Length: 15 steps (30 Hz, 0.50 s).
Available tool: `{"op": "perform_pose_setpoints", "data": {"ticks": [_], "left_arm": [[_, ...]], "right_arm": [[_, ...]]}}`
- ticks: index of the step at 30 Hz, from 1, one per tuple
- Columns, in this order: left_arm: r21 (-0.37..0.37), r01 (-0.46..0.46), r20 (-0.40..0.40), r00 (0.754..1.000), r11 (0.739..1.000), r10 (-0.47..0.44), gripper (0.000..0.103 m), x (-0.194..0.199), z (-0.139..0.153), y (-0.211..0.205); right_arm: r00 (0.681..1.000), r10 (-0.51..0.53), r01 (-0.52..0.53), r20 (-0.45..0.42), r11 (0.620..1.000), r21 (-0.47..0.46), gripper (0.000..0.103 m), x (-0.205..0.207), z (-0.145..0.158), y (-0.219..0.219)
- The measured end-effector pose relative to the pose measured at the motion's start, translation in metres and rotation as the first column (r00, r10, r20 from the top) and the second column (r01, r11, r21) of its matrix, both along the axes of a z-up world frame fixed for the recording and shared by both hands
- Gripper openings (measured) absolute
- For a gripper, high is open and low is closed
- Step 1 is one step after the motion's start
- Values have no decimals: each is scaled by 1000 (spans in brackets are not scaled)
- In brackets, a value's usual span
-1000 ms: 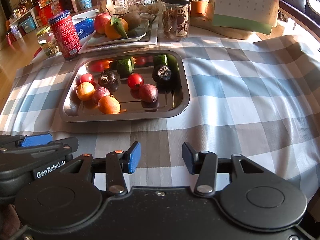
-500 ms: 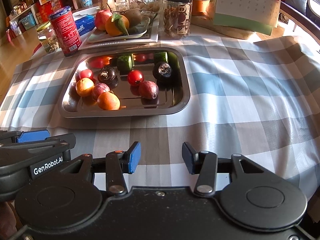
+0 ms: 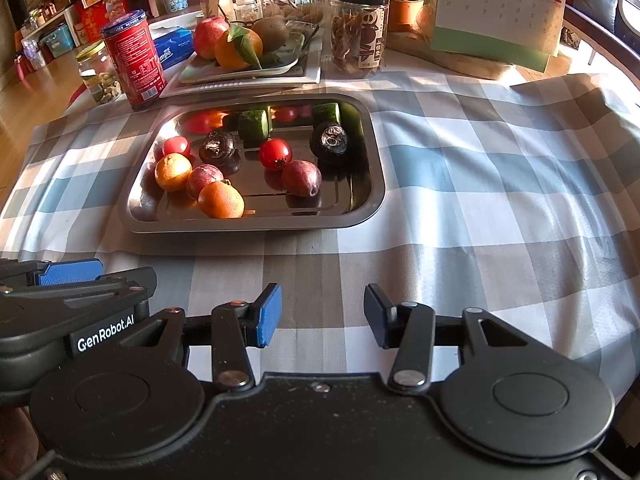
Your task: Organize fruits
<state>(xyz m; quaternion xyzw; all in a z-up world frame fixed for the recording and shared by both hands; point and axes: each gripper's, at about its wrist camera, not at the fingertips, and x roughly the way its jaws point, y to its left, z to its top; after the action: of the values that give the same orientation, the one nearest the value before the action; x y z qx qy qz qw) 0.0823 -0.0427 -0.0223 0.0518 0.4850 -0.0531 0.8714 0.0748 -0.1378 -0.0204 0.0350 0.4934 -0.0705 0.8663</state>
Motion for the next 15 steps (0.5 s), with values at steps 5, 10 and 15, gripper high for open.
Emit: {"op": "perform_pose_setpoints", "data": {"ticks": [5, 10, 15], "left_arm": [[4, -10, 1, 1000, 1000, 10, 40, -1, 0, 1], [9, -12, 4, 1000, 1000, 12, 40, -1, 0, 0], [10, -9, 4, 1000, 1000, 9, 40, -1, 0, 0]], "right_arm": [[1000, 1, -1, 0, 1000, -2, 54, 0, 0, 1], [1000, 1, -1, 0, 1000, -1, 54, 0, 0, 0], [1000, 2, -2, 0, 1000, -1, 54, 0, 0, 1]]}}
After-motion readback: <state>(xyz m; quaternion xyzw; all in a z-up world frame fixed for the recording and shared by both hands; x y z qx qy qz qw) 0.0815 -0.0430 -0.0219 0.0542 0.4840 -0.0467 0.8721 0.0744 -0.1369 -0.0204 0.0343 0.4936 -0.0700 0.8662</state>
